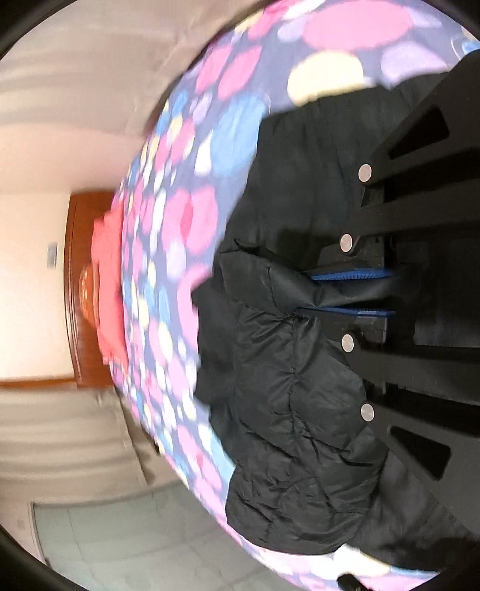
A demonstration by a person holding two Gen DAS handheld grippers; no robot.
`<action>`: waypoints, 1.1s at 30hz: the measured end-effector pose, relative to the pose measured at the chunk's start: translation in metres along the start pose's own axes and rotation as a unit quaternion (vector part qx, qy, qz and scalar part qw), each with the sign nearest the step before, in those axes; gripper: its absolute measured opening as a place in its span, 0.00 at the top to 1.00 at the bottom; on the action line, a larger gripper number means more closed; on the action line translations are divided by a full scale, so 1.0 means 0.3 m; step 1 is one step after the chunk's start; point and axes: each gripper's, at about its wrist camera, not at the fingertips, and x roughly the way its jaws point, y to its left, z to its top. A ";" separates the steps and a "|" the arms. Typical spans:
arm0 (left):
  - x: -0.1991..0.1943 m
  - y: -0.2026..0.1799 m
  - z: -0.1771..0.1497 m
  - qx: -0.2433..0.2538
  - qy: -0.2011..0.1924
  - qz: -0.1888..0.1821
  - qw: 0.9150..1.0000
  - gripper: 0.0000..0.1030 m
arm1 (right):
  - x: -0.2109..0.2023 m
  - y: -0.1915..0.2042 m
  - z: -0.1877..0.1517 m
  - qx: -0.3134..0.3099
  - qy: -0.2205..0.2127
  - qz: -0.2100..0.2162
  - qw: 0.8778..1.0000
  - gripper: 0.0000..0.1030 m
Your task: Fold large clothes
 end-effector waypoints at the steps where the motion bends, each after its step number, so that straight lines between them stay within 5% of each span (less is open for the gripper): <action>1: 0.005 -0.011 0.002 0.002 0.003 -0.004 1.000 0.32 | 0.011 -0.035 0.004 0.008 0.004 -0.007 1.000 0.89; 10: 0.073 -0.103 0.010 0.039 0.025 -0.019 0.999 0.32 | 0.224 -0.201 -0.037 0.036 0.080 -0.008 0.996 0.82; 14: 0.119 -0.123 0.042 0.038 0.033 -0.022 0.998 0.32 | 0.147 -0.226 -0.049 0.053 0.089 -0.012 0.995 0.63; 17: 0.158 -0.146 0.090 0.040 0.026 -0.022 0.999 0.32 | 0.046 -0.230 -0.037 0.057 0.048 -0.037 0.997 0.57; 28: 0.459 -0.246 0.213 0.054 0.047 0.014 0.997 0.32 | 0.212 0.091 0.081 -0.022 0.022 0.080 0.996 0.57; 31: 0.552 -0.256 0.180 0.074 0.085 0.033 0.993 0.31 | 0.348 0.165 0.030 -0.064 0.097 0.067 0.991 0.57; 33: 0.580 -0.260 0.165 0.080 0.092 0.039 0.992 0.31 | 0.371 0.150 0.016 -0.050 0.097 0.077 0.991 0.58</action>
